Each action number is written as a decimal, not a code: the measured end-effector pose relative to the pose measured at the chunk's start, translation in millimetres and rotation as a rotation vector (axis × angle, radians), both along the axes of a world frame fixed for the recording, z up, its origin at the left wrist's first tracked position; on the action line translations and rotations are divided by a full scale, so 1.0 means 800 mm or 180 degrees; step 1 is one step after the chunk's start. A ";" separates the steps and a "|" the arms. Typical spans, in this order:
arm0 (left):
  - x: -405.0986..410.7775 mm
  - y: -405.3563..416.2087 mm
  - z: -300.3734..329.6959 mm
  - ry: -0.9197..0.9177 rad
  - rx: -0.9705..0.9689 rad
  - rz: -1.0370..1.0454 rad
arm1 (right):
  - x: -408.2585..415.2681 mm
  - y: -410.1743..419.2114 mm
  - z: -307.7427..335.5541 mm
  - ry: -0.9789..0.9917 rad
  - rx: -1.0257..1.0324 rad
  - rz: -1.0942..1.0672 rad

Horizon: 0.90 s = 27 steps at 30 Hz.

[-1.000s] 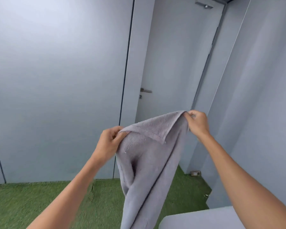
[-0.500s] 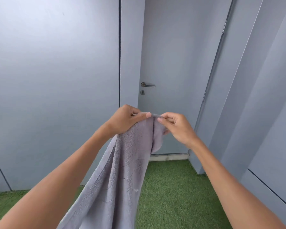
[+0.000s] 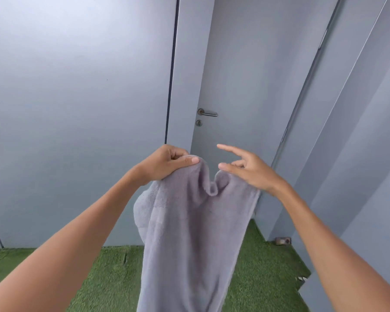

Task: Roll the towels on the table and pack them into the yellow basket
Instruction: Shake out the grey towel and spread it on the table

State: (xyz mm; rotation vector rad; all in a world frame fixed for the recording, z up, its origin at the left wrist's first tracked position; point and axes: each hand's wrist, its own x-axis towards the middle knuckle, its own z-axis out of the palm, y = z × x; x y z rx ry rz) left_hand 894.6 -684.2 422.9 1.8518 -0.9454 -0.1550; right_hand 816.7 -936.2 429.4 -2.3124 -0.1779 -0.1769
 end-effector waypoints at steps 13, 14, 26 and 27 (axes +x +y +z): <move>0.045 0.069 -0.053 0.0381 0.0515 0.0193 | 0.009 -0.061 0.000 -0.1113 -0.0289 -0.1501; 0.049 0.077 -0.052 0.0370 0.0536 0.0249 | 0.004 -0.067 -0.004 -0.1163 -0.0358 -0.1734; 0.016 0.019 -0.016 0.0116 0.0469 -0.0368 | 0.033 0.057 -0.024 0.0205 -0.0102 0.0519; 0.021 0.027 -0.021 0.0159 0.0541 -0.0301 | 0.034 0.047 -0.024 0.0082 -0.0088 0.0405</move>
